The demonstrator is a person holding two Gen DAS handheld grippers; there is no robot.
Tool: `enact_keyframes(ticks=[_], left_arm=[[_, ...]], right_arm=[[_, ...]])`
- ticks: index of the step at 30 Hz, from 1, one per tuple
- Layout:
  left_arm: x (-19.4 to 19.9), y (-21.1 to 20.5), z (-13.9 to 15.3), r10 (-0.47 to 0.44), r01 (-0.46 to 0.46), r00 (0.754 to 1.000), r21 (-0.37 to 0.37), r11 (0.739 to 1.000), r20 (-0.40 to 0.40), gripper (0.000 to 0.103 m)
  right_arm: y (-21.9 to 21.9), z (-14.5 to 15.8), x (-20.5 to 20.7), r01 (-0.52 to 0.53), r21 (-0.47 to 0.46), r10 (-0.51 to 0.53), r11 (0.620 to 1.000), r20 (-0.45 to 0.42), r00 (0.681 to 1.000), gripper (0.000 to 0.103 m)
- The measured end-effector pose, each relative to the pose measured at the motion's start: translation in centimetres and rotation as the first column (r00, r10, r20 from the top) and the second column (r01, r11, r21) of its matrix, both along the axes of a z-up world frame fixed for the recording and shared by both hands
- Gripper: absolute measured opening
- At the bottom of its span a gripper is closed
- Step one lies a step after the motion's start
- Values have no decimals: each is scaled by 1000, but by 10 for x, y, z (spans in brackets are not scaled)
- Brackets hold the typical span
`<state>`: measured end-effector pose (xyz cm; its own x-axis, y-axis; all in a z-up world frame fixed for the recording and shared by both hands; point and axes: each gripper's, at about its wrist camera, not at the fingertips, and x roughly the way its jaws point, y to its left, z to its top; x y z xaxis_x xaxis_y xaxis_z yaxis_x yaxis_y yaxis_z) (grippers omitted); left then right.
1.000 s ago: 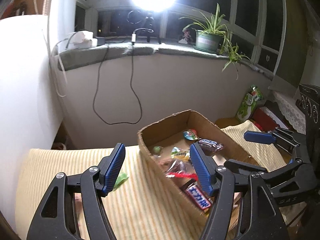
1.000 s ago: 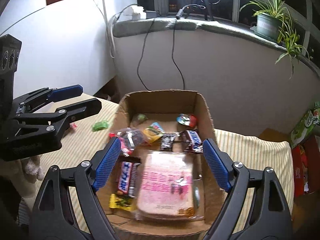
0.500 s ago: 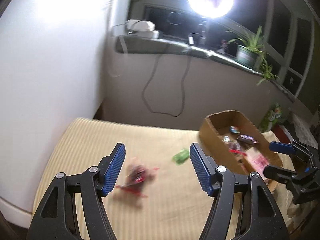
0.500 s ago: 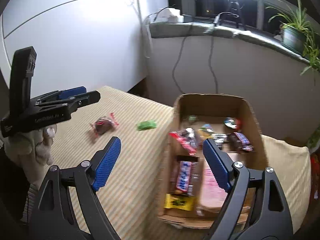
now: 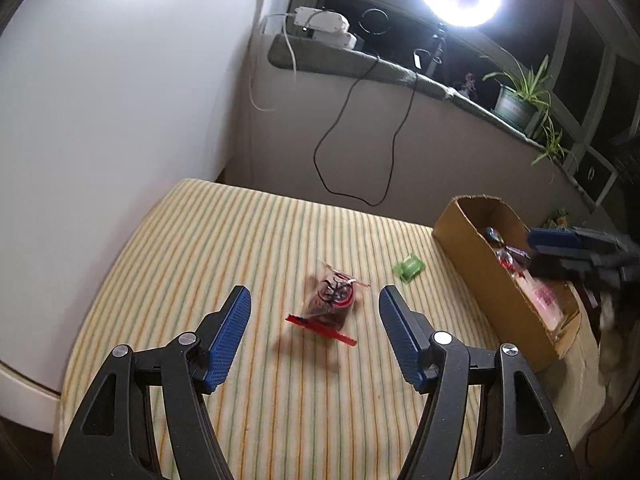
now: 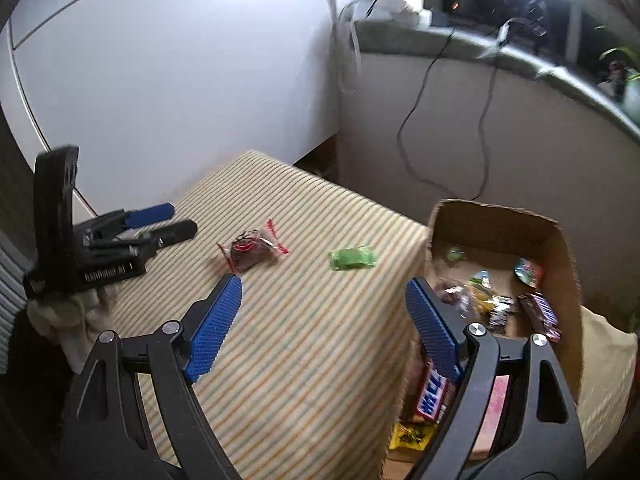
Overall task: Organize snacks
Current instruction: 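Grasp the bagged brown sweet with the left tool while the right tool grasps the green mint packet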
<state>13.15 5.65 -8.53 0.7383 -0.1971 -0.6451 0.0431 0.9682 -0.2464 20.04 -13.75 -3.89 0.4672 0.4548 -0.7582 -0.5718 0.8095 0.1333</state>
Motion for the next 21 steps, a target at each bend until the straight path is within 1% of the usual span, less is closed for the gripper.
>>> enact_keyframes(ticks=[2, 4, 7, 8, 10, 12, 15, 17, 21], left_arm=[[1, -1, -2, -12, 12, 1000, 0, 1000, 0, 65], [5, -4, -5, -27, 27, 1000, -1, 1000, -2, 65], [6, -7, -8, -46, 46, 999, 8, 999, -2, 65], [7, -7, -9, -52, 52, 999, 10, 999, -2, 65], [9, -6, -12, -61, 61, 998, 9, 998, -4, 64], [11, -4, -15, -68, 68, 998, 6, 998, -10, 61], [13, -5, -18, -81, 81, 997, 13, 997, -15, 61], [15, -5, -19, -88, 89, 996, 17, 996, -15, 60], [19, -5, -20, -101, 102, 995, 24, 995, -15, 60]], right_arm=[[2, -3, 15, 21, 25, -19, 999, -75, 997, 86], [6, -9, 30, 42, 50, -34, 998, -157, 987, 86], [14, -26, 50, 106, 66, -84, 992, -269, 959, 85], [16, -31, 53, 126, 63, -103, 990, -288, 952, 82], [20, -42, 60, 168, 67, -137, 983, -335, 932, 79], [23, -55, 67, 226, 80, -180, 971, -384, 906, 77], [27, -73, 75, 295, 69, -241, 953, -418, 876, 69], [28, -83, 80, 334, 57, -278, 941, -431, 859, 59], [31, -95, 88, 389, 23, -347, 921, -405, 845, 57]])
